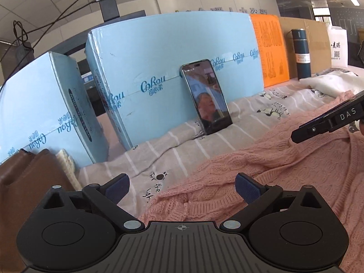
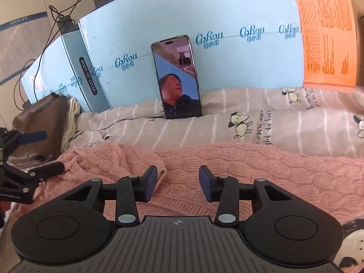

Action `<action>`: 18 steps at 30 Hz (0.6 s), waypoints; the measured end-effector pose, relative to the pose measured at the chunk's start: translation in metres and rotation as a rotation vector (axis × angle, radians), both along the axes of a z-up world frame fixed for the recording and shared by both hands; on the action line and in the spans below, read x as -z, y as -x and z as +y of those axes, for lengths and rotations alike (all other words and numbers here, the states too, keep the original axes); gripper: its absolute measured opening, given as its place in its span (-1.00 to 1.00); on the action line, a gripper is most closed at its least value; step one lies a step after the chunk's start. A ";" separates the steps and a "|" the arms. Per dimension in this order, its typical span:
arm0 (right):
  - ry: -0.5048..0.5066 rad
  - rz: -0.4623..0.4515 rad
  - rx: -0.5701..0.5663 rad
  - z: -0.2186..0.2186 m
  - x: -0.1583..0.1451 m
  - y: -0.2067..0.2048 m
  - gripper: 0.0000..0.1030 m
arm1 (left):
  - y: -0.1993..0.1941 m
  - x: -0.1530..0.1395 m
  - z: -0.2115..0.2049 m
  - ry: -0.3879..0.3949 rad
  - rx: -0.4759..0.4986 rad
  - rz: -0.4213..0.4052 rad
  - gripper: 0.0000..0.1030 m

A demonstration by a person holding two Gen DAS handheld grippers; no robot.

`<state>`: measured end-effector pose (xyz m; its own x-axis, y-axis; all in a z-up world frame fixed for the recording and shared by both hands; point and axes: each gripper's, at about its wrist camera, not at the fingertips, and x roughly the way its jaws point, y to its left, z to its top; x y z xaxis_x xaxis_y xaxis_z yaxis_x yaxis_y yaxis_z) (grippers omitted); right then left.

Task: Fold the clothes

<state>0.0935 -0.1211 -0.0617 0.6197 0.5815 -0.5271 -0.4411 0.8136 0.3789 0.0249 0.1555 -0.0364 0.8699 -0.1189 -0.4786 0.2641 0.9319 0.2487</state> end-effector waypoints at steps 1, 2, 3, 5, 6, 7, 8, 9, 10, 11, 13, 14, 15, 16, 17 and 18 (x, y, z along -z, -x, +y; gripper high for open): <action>-0.054 0.049 -0.018 -0.001 0.004 -0.008 -0.24 | -0.007 0.001 0.000 0.012 0.006 0.009 0.96; -0.085 0.087 -0.022 0.000 0.008 -0.014 -0.25 | -0.014 0.003 0.000 0.022 0.013 0.016 0.96; -0.090 0.099 -0.020 0.003 0.011 -0.018 -0.29 | -0.020 0.004 -0.002 0.029 0.019 0.020 0.96; -0.078 0.083 -0.033 0.010 0.014 -0.022 -0.71 | -0.032 0.007 -0.005 0.044 0.033 0.024 0.96; -0.071 0.057 -0.045 0.012 0.013 -0.022 -0.80 | -0.037 0.010 -0.006 0.055 0.041 0.028 0.96; -0.065 0.028 -0.053 0.013 0.011 -0.021 -0.85 | -0.043 0.012 -0.007 0.065 0.049 0.031 0.96; -0.056 0.000 -0.049 0.013 0.010 -0.021 -0.85 | -0.047 0.016 -0.007 0.081 0.059 0.033 0.96; -0.045 -0.027 -0.037 0.011 0.008 -0.021 -0.85 | -0.049 0.019 -0.006 0.097 0.066 0.042 0.96; -0.035 -0.054 -0.025 0.009 0.006 -0.021 -0.85 | -0.052 0.022 -0.005 0.115 0.074 0.074 0.96; -0.024 -0.062 -0.019 0.008 0.006 -0.022 -0.85 | -0.055 0.025 -0.003 0.126 0.081 0.108 0.96; -0.003 -0.054 -0.015 0.008 0.009 -0.025 -0.85 | -0.058 0.030 -0.002 0.126 0.077 0.148 0.96; 0.008 -0.050 -0.014 0.008 0.010 -0.027 -0.83 | -0.059 0.032 -0.002 0.124 0.074 0.165 0.96; 0.018 -0.046 -0.012 0.008 0.012 -0.029 -0.82 | -0.060 0.035 -0.002 0.122 0.071 0.184 0.96; 0.029 -0.041 -0.010 0.007 0.013 -0.030 -0.65 | -0.059 0.034 0.000 0.132 0.071 0.178 0.96; 0.027 -0.043 -0.005 0.006 0.013 -0.030 -0.39 | -0.058 0.033 0.002 0.145 0.072 0.164 0.96; 0.013 -0.050 0.003 0.003 0.012 -0.028 -0.26 | -0.056 0.031 0.003 0.159 0.073 0.151 0.96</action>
